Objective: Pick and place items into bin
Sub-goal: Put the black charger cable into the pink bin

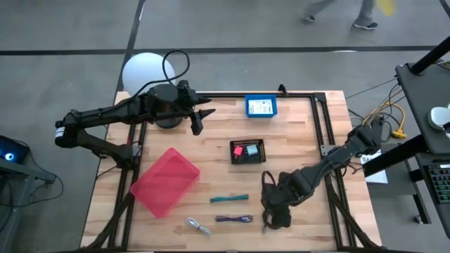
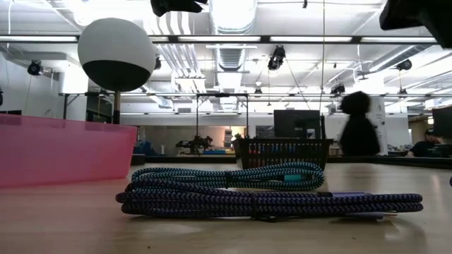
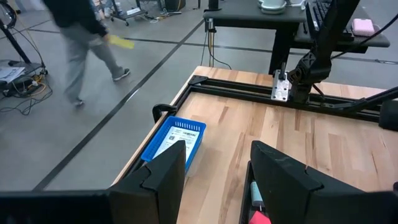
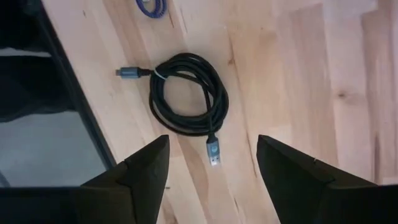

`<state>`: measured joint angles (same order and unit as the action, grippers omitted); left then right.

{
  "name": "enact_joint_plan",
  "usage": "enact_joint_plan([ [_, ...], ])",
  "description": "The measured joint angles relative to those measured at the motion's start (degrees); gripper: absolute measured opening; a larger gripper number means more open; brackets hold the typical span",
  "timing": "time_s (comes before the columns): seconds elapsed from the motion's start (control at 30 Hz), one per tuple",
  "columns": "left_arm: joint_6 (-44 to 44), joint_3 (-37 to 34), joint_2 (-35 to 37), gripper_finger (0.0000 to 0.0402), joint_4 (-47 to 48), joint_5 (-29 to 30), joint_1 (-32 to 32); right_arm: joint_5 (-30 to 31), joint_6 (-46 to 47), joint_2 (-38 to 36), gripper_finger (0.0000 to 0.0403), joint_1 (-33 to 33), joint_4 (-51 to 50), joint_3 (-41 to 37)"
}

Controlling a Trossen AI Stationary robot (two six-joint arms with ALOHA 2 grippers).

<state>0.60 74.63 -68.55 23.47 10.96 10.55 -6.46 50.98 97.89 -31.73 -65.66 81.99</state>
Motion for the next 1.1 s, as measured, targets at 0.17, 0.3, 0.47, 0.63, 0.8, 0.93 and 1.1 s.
enact_joint_plan([
  [0.17, 0.2, 0.0, 0.0, 0.0167, 0.0, 0.0, 0.0, 0.2, 0.5, 0.6, 0.0226, -1.0, 7.8, -4.2],
  [0.3, 0.2, 0.0, 0.0, 0.0167, 0.0, 0.0, 0.0, 0.1, 1.9, 0.4, 0.0225, -1.2, 14.2, -8.7],
  [0.47, 0.2, 0.0, 0.0, 0.0167, 0.0, 0.0, 0.0, 0.9, 2.1, 0.3, 0.0224, -1.3, 20.2, -14.5],
  [0.63, 0.1, 0.0, 0.0, 0.0167, 0.0, 0.0, 0.0, 0.4, 3.7, 0.3, 0.0224, -1.3, 26.9, -21.0],
  [0.8, 0.1, 0.0, 0.0, 0.0167, 0.1, 0.0, 0.0, 0.4, 6.7, 0.3, 0.0224, -1.4, 32.4, -26.7],
  [0.93, 0.1, 0.0, 0.0, 0.0167, 0.1, 0.0, 0.0, 0.4, 7.5, 0.3, 0.0224, -1.4, 36.2, -29.4],
  [1.1, 0.0, 0.0, 0.0, 0.0167, 0.1, 0.0, 0.0, 0.0, 6.0, 0.0, 0.0223, -1.4, 39.9, -30.8],
])
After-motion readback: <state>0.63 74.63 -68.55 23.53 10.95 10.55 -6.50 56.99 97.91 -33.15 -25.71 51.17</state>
